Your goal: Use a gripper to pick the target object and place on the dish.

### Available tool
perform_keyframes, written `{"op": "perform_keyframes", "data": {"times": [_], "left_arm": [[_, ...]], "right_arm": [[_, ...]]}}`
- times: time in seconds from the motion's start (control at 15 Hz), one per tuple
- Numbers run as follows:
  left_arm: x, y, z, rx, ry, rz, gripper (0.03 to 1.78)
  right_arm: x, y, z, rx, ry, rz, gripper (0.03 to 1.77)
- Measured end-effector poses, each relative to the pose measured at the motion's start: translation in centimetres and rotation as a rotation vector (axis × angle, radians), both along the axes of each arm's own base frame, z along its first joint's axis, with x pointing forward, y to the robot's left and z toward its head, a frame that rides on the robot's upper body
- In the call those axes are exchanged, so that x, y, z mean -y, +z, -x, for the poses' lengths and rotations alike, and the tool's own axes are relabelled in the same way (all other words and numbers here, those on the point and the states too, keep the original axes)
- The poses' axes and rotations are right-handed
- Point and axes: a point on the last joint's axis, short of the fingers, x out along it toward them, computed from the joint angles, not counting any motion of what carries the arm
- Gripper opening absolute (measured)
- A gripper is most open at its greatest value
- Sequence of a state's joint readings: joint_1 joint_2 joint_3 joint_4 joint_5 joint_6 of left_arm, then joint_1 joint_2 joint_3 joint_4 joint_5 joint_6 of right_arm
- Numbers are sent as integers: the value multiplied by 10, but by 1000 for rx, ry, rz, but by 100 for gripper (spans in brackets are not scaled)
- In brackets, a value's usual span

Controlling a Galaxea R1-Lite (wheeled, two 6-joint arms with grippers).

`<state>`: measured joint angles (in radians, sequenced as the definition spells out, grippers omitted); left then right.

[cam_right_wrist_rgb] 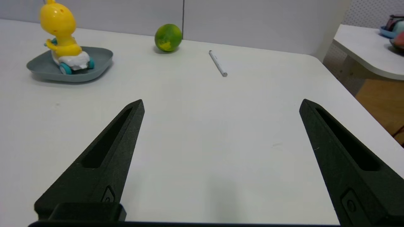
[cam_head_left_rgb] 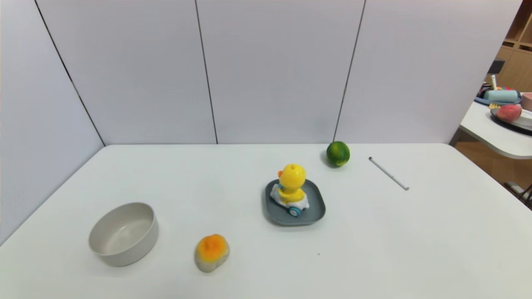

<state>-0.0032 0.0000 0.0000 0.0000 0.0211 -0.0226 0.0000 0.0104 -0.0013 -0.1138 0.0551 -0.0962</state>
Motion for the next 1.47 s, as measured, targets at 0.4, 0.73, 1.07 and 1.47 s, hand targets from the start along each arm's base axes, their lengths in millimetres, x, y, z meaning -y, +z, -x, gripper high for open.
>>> {"op": "perform_keyframes", "data": {"times": [0.4, 0.73, 1.07, 1.47], "left_arm": [[0, 0, 0, 0, 0, 0, 169], [0, 0, 0, 0, 0, 0, 169], [0, 0, 0, 0, 0, 0, 169], [0, 0, 0, 0, 0, 0, 169]], "right_arm": [[1, -12, 0, -100, -24, -9, 170], [1, -13, 0, -106, -26, -9, 171], [1, -12, 0, -105, -26, -5, 171], [1, -12, 0, -105, -25, -6, 171]]}}
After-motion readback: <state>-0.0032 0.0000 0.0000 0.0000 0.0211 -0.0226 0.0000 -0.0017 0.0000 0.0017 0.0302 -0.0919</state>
